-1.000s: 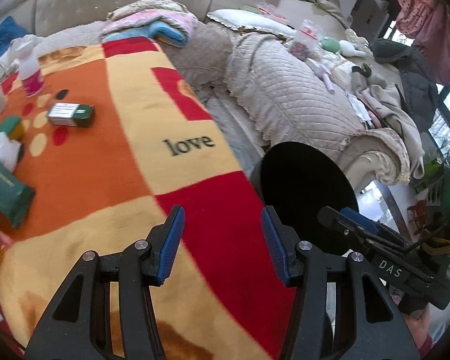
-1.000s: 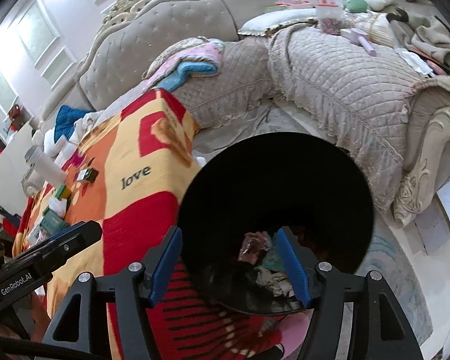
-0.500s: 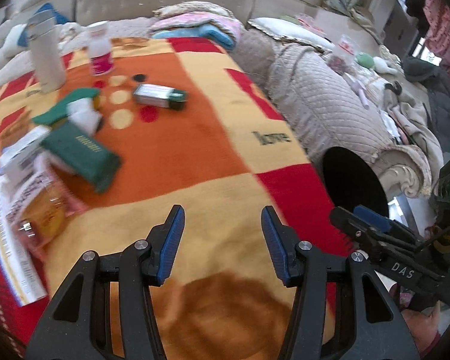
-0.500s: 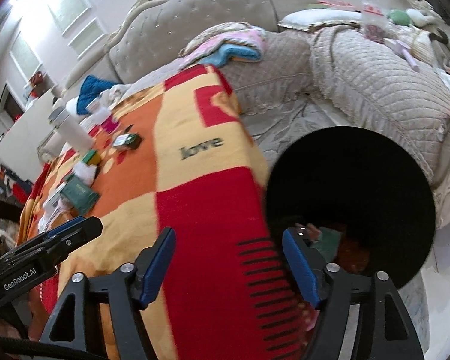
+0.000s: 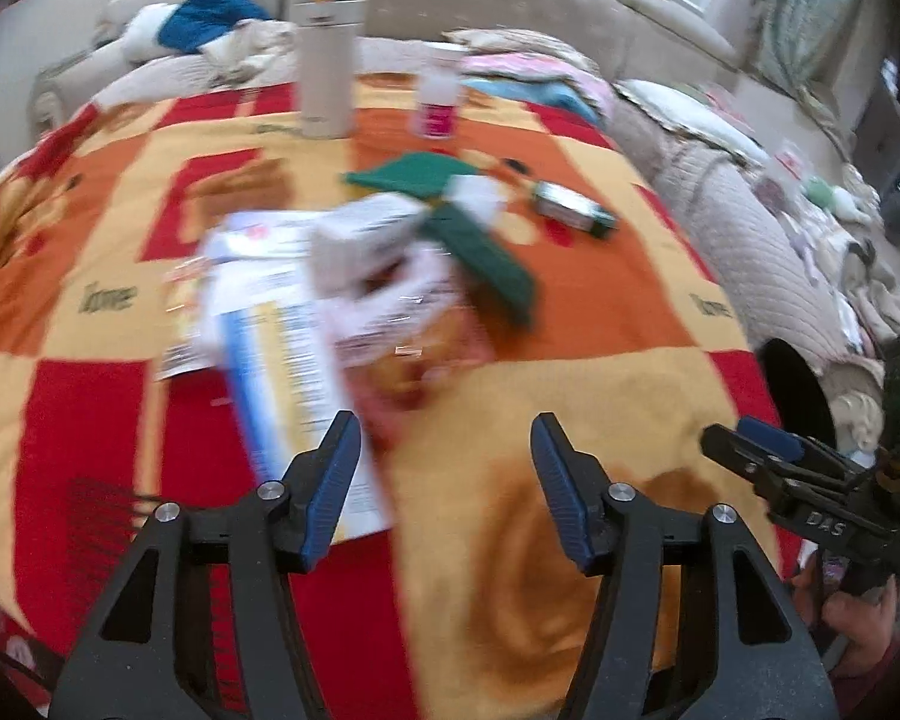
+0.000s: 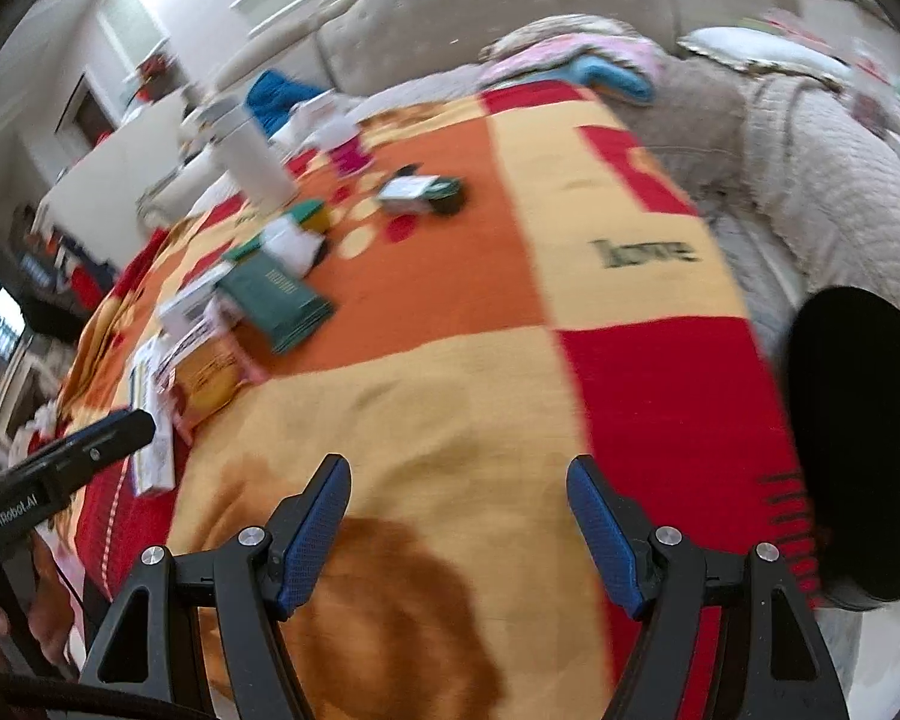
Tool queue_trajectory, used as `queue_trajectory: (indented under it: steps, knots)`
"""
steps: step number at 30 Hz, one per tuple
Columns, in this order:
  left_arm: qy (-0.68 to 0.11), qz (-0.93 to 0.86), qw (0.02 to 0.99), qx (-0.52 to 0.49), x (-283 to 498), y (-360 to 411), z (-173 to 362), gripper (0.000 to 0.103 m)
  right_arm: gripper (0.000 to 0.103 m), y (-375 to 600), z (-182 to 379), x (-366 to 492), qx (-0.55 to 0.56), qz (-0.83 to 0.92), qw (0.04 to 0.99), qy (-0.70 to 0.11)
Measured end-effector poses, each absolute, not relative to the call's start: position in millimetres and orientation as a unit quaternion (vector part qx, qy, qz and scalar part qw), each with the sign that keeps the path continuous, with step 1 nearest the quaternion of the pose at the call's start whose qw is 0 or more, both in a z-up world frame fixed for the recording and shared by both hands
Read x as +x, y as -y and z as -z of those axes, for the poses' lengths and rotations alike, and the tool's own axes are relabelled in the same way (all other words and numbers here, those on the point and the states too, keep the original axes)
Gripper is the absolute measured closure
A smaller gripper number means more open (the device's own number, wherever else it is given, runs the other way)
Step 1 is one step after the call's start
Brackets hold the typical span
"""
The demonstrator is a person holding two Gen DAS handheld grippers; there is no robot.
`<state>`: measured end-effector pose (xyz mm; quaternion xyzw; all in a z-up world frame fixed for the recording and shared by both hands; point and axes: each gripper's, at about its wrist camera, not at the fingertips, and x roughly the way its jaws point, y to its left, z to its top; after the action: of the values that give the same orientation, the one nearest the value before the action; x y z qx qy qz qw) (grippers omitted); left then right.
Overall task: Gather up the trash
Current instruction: 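Grasp the blue-white medicine box with the left tool while the right tool grasps the bizan snack bag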
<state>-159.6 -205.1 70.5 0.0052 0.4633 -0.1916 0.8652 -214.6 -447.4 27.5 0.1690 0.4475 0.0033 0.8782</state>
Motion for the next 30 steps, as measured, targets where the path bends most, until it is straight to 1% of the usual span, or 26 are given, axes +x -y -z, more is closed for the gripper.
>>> queue_trajectory:
  steps: [3, 6, 14, 15, 16, 18, 20, 22, 30]
  knots:
    - [-0.469, 0.165, 0.868, -0.002, -152, 183, -61, 0.042, 0.029, 430, -27, -206, 0.162, -0.020, 0.877, -0.452]
    - [-0.480, 0.147, 0.865, -0.017, -144, 169, -49, 0.041, 0.028, 414, -27, -196, 0.156, -0.035, 0.874, -0.458]
    - [-0.496, 0.150, 0.855, -0.032, -123, 167, -27, 0.041, 0.024, 382, -27, -177, 0.144, -0.069, 0.870, -0.466]
    - [-0.497, 0.155, 0.853, -0.036, -121, 165, -26, 0.044, 0.024, 380, -27, -174, 0.144, -0.072, 0.870, -0.466]
    - [-0.495, 0.159, 0.853, -0.042, -121, 162, -27, 0.055, 0.024, 376, -28, -171, 0.142, -0.078, 0.870, -0.465]
    - [-0.487, 0.161, 0.857, -0.044, -122, 152, -32, 0.056, 0.023, 367, -28, -165, 0.139, -0.089, 0.870, -0.465]
    - [-0.478, 0.157, 0.863, -0.031, -122, 143, -38, 0.056, 0.019, 355, -27, -155, 0.130, -0.107, 0.869, -0.465]
    - [-0.471, 0.153, 0.869, -0.026, -123, 132, -44, 0.059, 0.018, 341, -26, -146, 0.118, -0.126, 0.869, -0.464]
    - [-0.470, 0.151, 0.869, -0.037, -126, 106, -48, 0.059, 0.015, 298, -18, -95, 0.044, -0.164, 0.867, -0.468]
